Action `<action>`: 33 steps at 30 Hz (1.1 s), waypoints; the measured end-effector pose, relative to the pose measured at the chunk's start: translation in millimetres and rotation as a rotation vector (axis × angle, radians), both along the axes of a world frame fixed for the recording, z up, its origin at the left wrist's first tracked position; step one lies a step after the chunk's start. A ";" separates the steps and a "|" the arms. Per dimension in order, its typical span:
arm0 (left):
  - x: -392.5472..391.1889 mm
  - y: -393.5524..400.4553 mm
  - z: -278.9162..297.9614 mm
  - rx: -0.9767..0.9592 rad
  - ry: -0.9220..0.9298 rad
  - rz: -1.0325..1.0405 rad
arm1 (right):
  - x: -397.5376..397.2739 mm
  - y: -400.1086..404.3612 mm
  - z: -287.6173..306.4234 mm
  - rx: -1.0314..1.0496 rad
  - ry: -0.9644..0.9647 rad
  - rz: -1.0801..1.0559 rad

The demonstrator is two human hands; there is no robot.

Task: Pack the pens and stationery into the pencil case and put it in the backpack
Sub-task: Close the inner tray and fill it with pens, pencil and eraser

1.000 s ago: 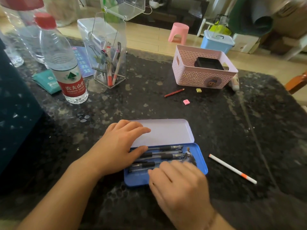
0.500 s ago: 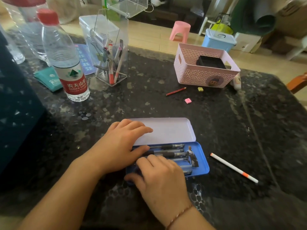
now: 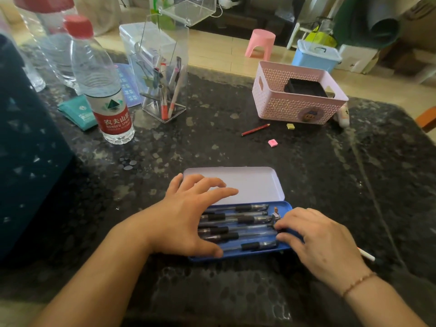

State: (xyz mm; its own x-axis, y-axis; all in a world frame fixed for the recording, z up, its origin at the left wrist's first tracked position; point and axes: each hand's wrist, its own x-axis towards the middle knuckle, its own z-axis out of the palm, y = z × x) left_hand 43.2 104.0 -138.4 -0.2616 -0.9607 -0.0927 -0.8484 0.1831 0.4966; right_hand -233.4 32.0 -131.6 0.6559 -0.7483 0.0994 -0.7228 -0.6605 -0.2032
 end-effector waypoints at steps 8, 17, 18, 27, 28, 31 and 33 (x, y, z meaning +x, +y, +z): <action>0.7 -2.0 -4.1 0.072 -0.040 -0.002 | -27.1 -13.3 19.2 -0.159 -0.203 -0.142; 5.8 -2.4 -6.6 0.053 -0.080 0.081 | -32.2 6.8 15.2 -0.063 -0.191 -0.088; 6.0 -2.3 -6.1 0.065 -0.079 0.081 | -28.6 7.0 13.3 -0.069 -0.192 -0.082; 3.2 -0.8 3.0 -0.003 0.023 0.076 | -0.9 11.4 18.5 -0.048 -0.018 -0.063; 2.3 -1.0 3.1 -0.002 0.017 0.069 | 1.8 13.3 19.6 -0.026 0.000 -0.071; 2.7 -1.3 2.6 0.015 0.005 0.052 | 7.7 15.8 23.5 0.073 0.039 -0.129; 3.6 -1.3 2.2 0.030 -0.002 0.044 | 9.0 13.9 23.5 0.118 0.072 -0.151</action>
State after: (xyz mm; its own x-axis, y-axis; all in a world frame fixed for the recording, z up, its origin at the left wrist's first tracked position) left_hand 46.8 102.7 -136.2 -0.2194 -0.9680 -0.1218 -0.8562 0.1312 0.4997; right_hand -224.3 45.9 -108.1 0.5376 -0.8423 -0.0380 -0.8274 -0.5183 -0.2165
